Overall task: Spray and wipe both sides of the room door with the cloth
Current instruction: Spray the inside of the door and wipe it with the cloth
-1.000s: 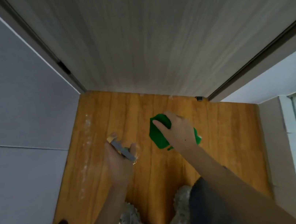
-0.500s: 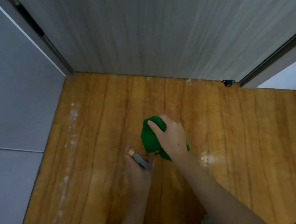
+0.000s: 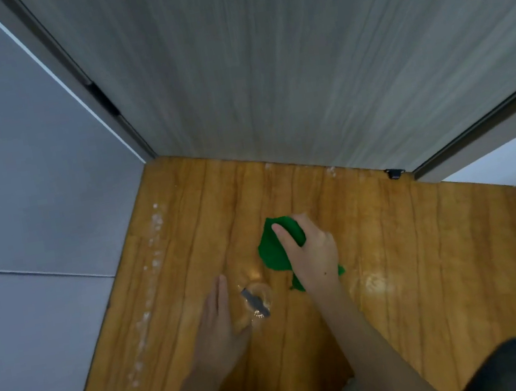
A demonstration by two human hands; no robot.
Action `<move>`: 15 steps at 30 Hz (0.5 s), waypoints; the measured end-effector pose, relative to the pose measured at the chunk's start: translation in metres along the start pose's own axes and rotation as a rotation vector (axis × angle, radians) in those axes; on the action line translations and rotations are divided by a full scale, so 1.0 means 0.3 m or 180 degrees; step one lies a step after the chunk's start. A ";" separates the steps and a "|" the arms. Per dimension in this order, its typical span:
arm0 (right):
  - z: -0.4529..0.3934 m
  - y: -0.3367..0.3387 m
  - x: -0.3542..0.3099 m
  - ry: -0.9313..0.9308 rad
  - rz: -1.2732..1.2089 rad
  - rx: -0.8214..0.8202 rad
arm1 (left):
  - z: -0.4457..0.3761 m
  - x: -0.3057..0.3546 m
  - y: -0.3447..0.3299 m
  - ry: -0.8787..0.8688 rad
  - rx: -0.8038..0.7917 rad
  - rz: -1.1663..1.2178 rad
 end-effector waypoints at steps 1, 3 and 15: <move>0.000 0.046 -0.082 -0.0039 -0.0034 -0.0025 | 0.048 0.045 0.064 -0.0033 0.0149 0.0225; -0.001 0.151 -0.271 -0.0137 -0.0115 -0.0114 | 0.148 0.196 0.261 -0.0150 0.0468 0.0667; -0.074 0.891 -1.628 -0.0258 -0.1246 -0.0478 | 0.874 1.159 1.601 -0.0717 0.0954 0.2238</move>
Point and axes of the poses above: each hand's wrist, its own z-axis away from the middle knuckle, its own y-axis out of the back of the hand, x = y × z, the point moved 7 cm from there along -z, towards the middle knuckle, and after that the axes turned 10 degrees about -z, right-handed, at the moved point
